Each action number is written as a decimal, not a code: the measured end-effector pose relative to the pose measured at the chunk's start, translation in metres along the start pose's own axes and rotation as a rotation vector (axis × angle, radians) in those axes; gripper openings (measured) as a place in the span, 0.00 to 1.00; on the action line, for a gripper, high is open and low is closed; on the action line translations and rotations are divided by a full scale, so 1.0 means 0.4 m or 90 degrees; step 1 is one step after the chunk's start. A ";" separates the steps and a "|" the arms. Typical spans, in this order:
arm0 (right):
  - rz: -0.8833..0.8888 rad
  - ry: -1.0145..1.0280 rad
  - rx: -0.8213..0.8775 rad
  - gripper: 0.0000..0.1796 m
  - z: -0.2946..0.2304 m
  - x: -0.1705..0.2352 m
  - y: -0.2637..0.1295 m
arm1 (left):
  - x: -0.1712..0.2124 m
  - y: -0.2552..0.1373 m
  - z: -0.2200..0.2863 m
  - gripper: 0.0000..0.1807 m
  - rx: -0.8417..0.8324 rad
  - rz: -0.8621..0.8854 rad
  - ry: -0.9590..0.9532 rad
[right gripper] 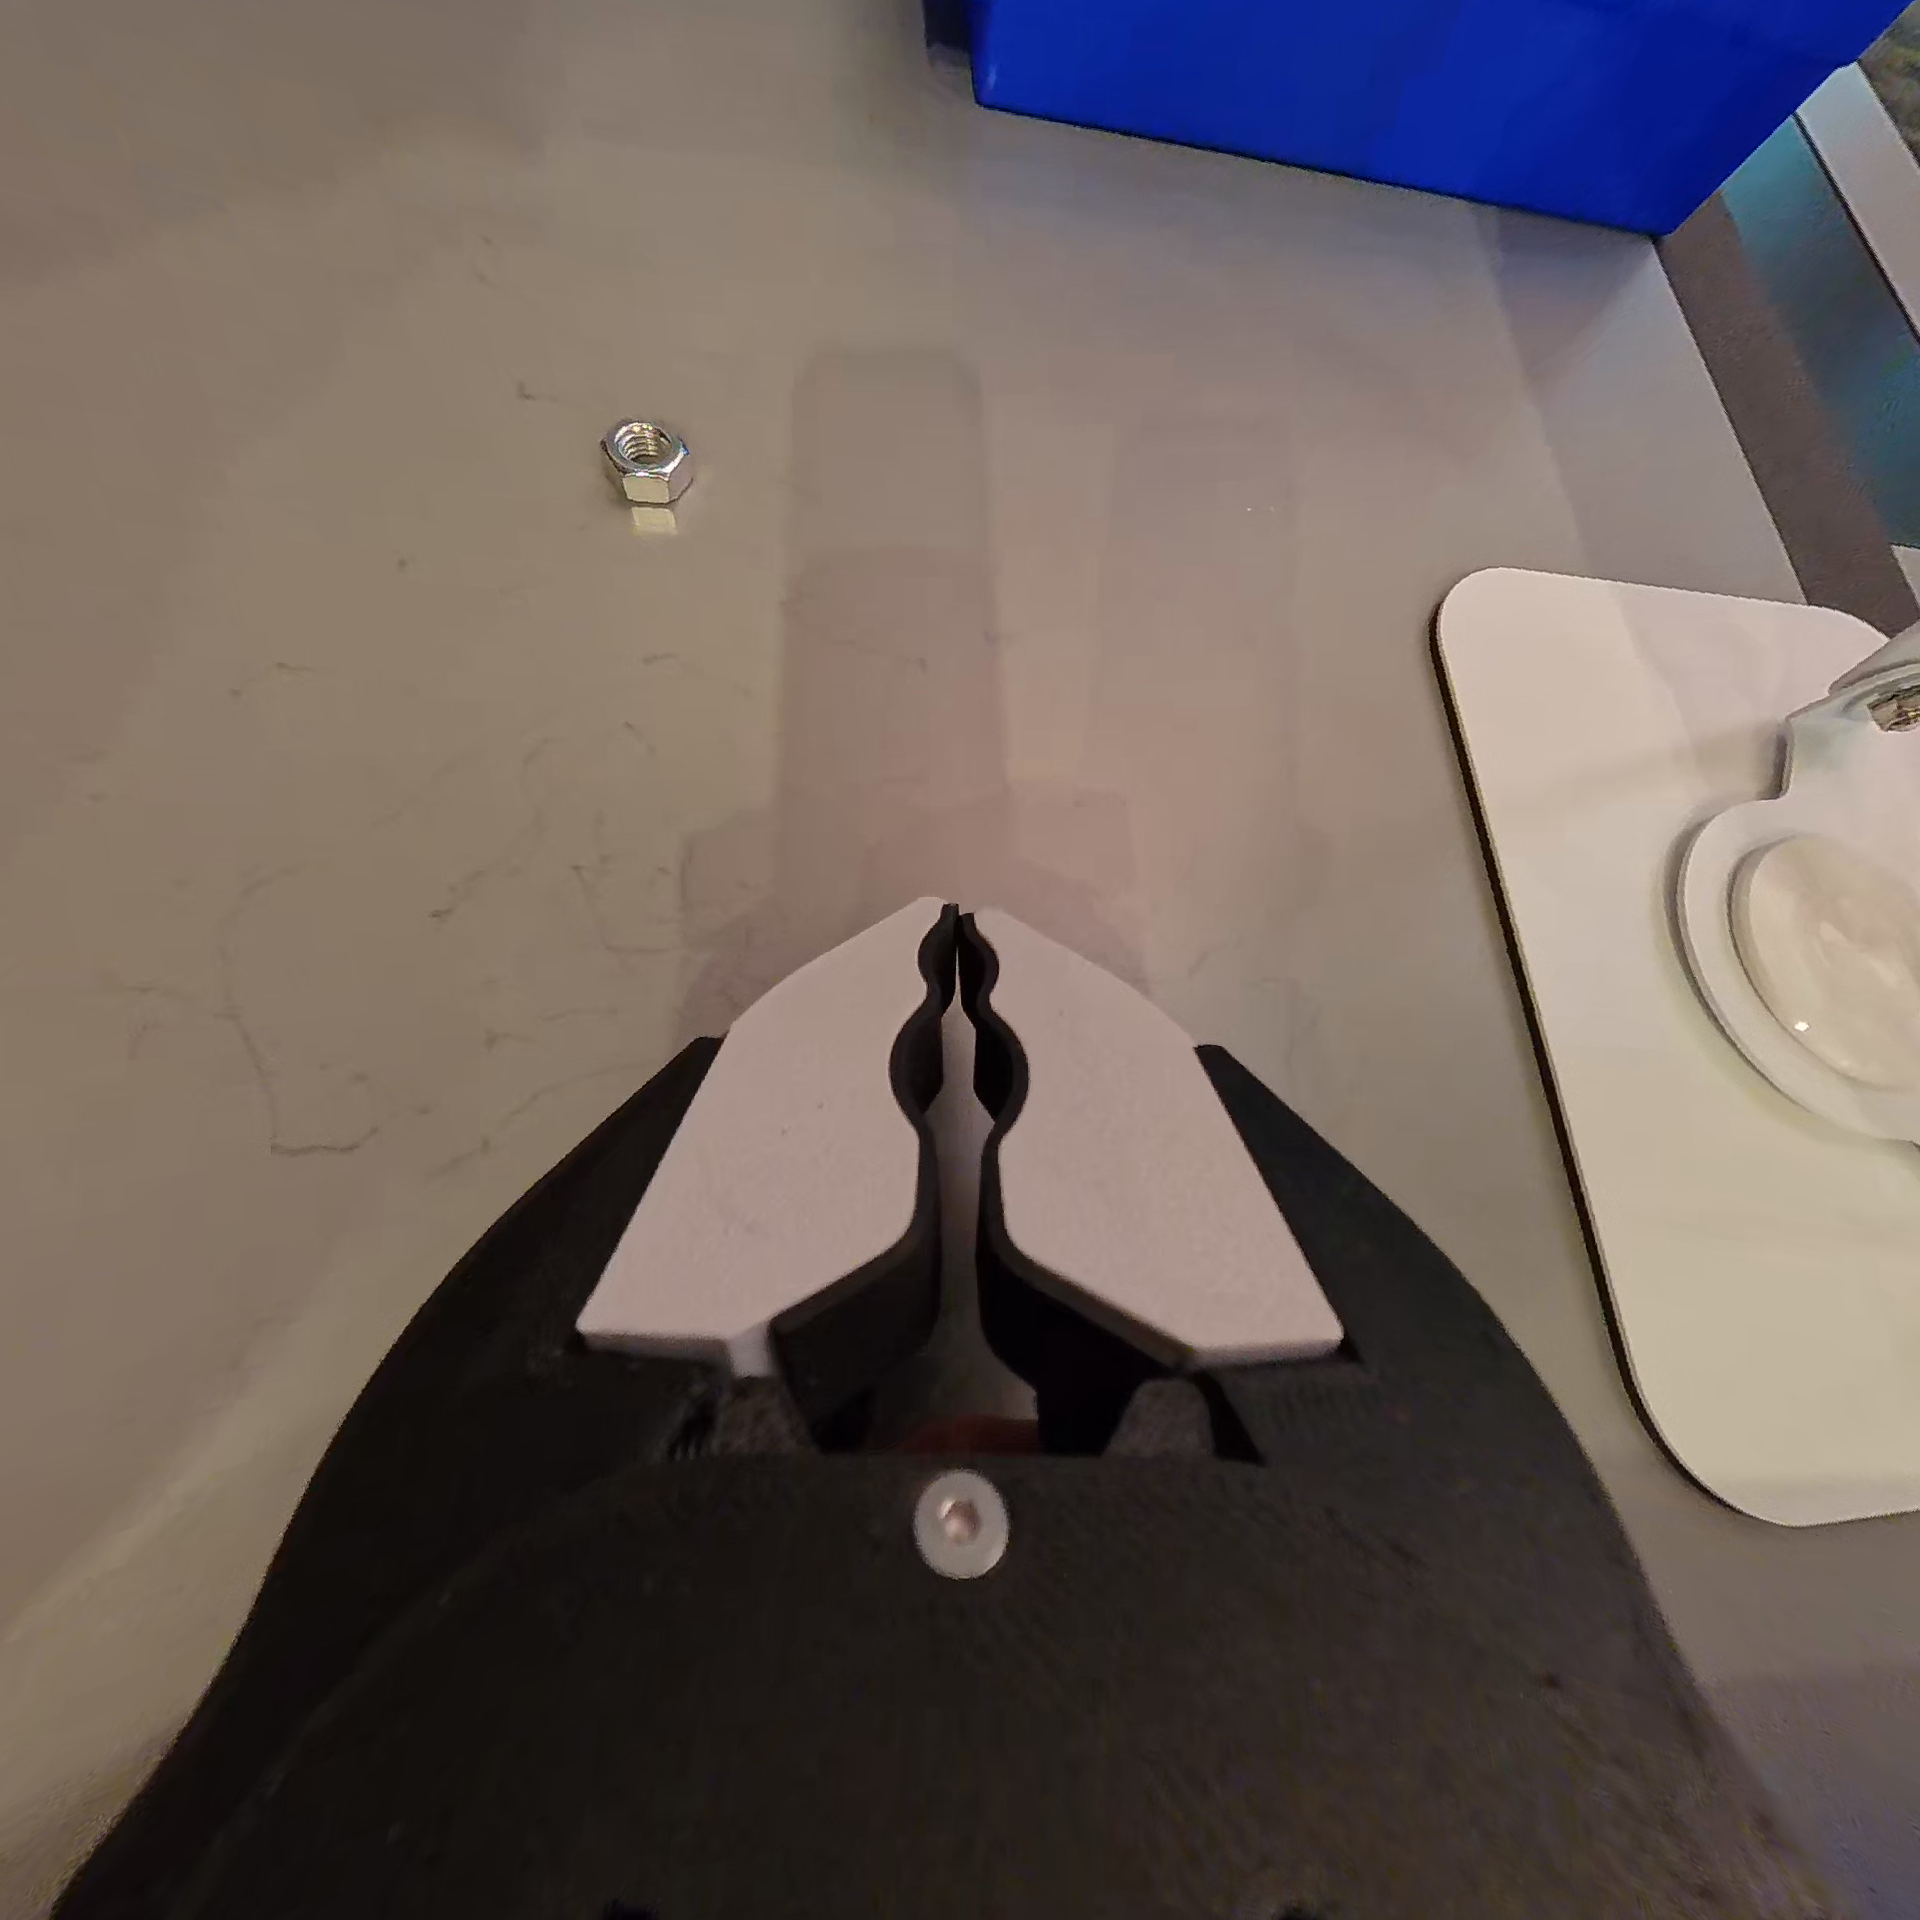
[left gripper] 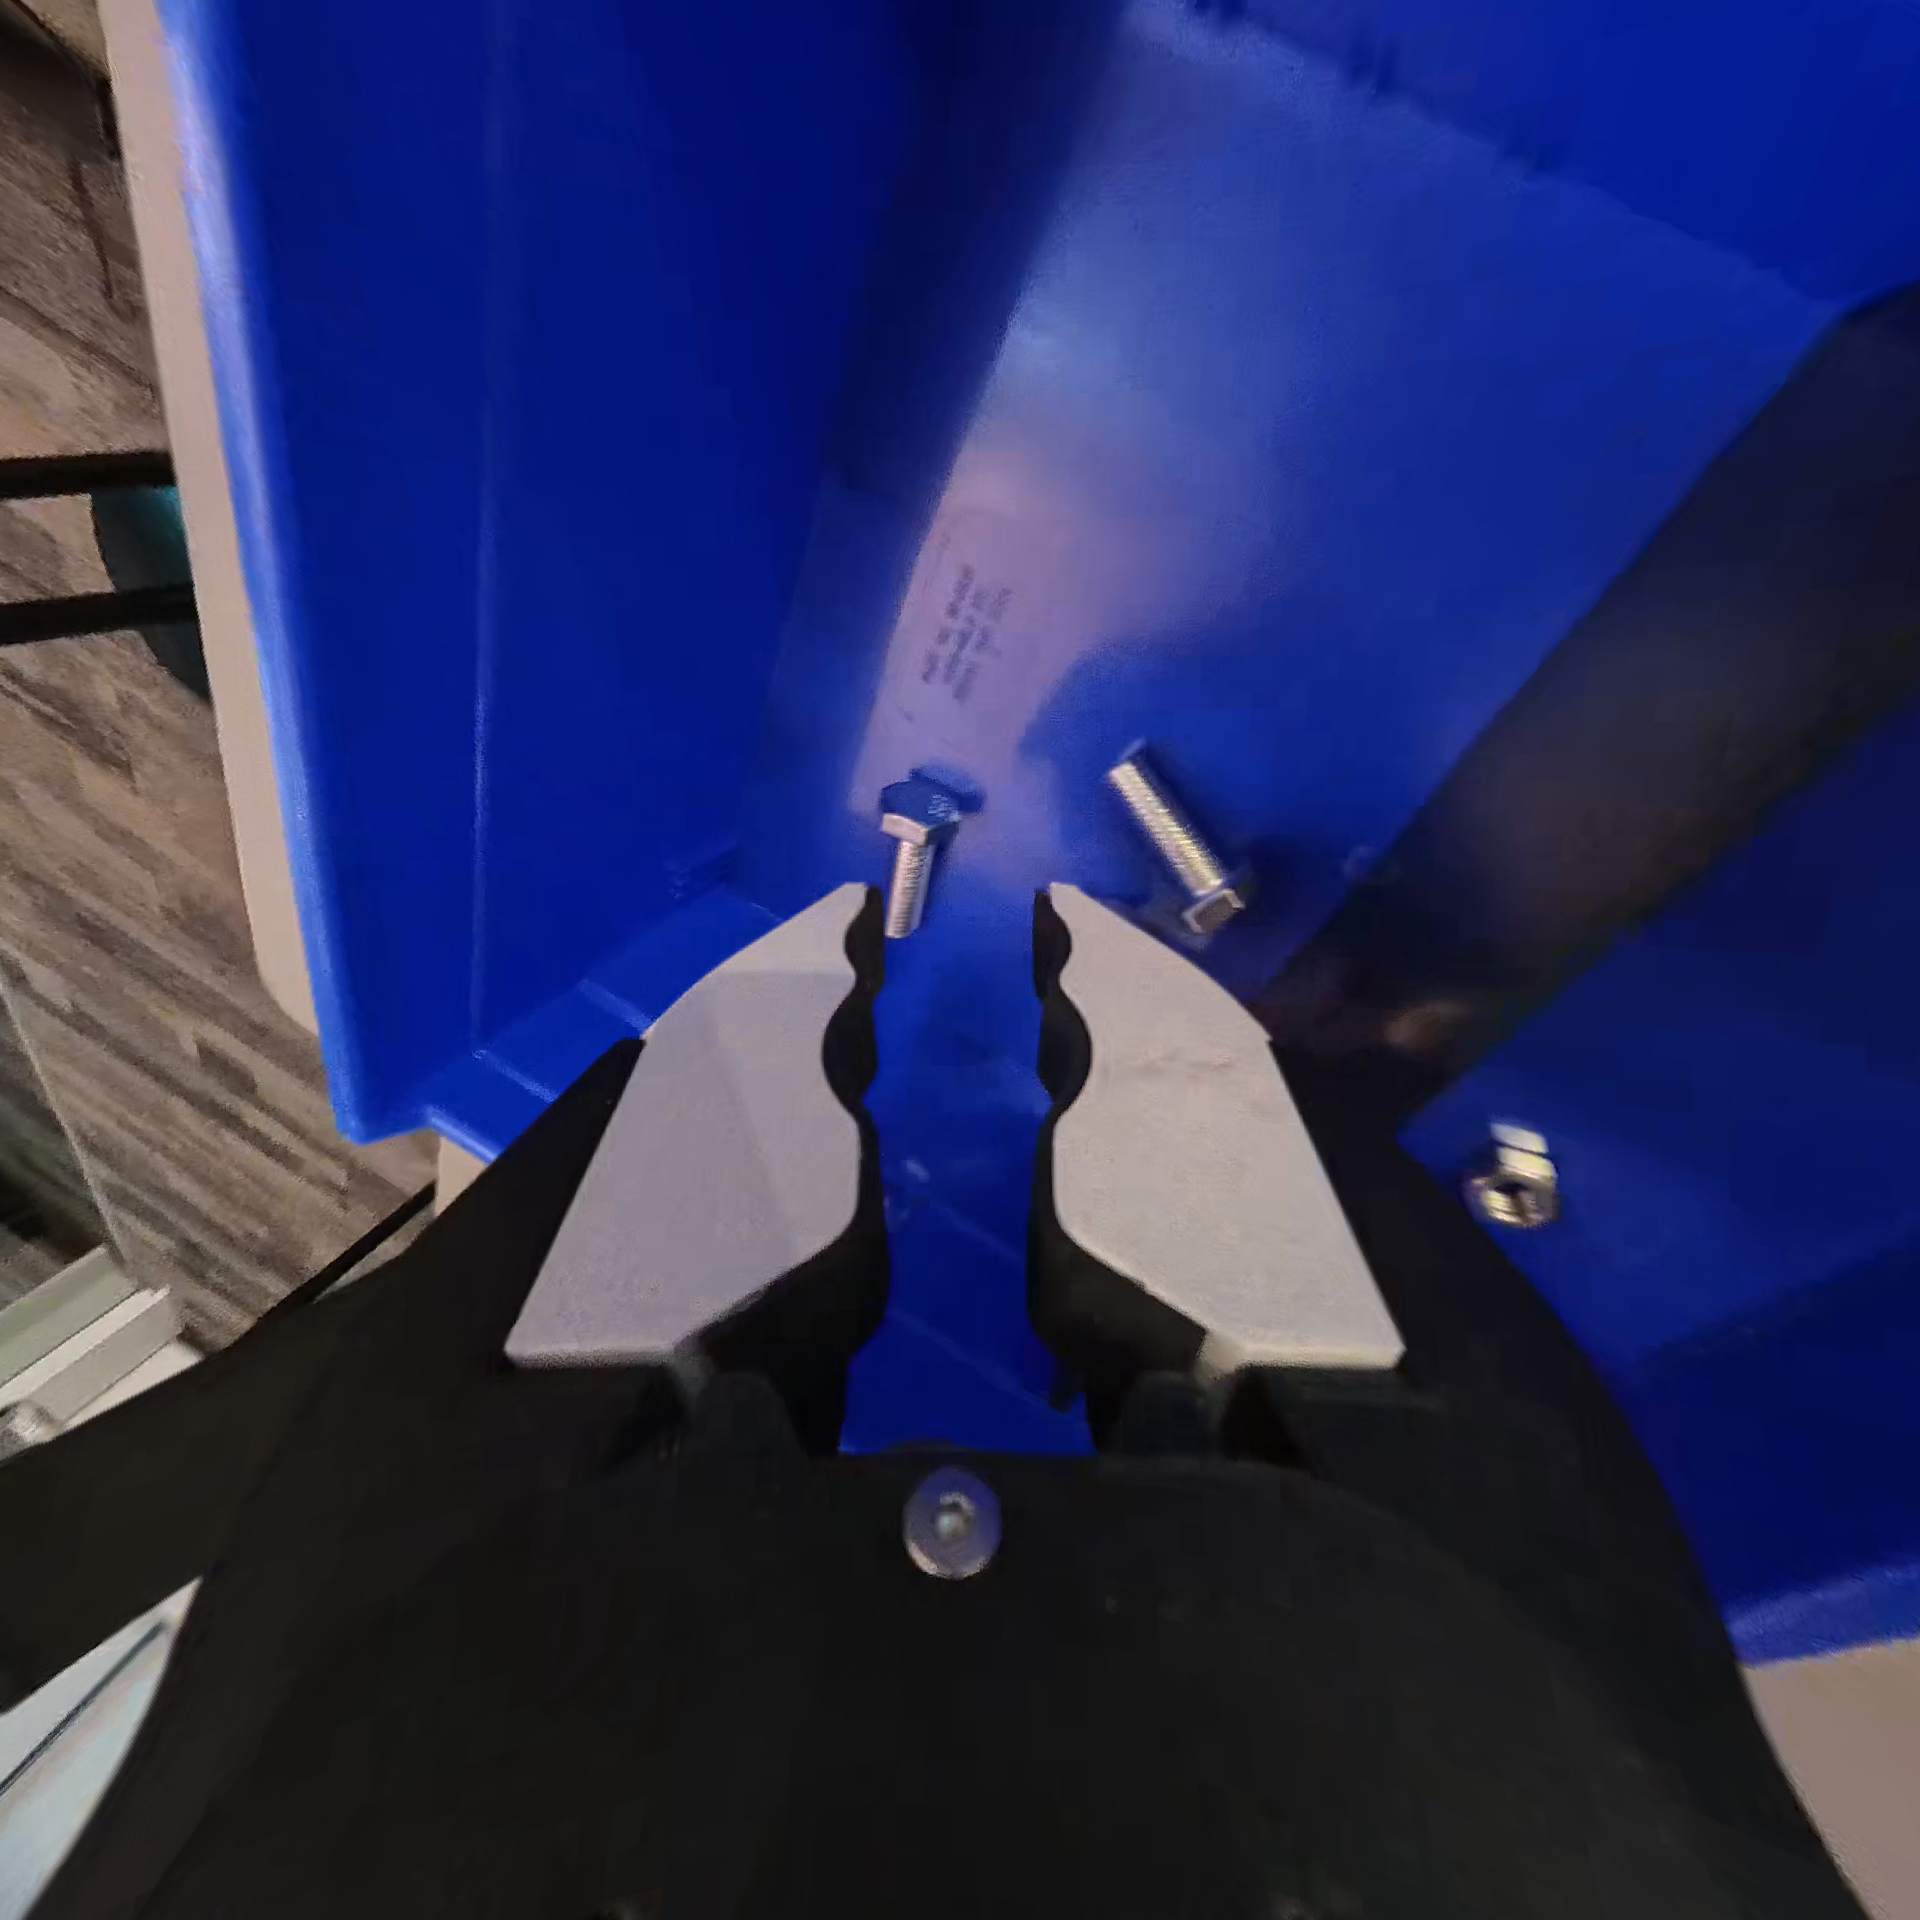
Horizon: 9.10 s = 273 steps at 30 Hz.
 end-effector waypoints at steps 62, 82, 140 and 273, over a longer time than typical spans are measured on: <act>0.605 0.255 -0.321 0.10 -0.062 -0.306 -0.130 | -0.247 -0.556 0.723 0.05 0.513 1.202 0.005; 0.502 0.127 -0.274 0.05 -0.063 -0.322 -0.148 | -0.251 -0.540 0.733 0.20 0.476 1.146 0.066; 0.233 -0.057 -0.114 0.05 -0.060 -0.274 -0.133 | -0.268 -0.497 0.770 0.10 0.185 0.931 0.166; 0.653 -0.036 -0.125 0.09 -0.004 -0.475 -0.136 | -0.129 -0.537 0.666 0.09 0.444 1.310 -0.180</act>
Point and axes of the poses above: each gripper's, where its closed fingertips meet, y out along the fingers, x out of its underside, z = x × y across the jaws, the point moved 6 cm from there along -y, back along the fingers, and after that the axes turned 9 degrees about -z, right-handed, at the moved point
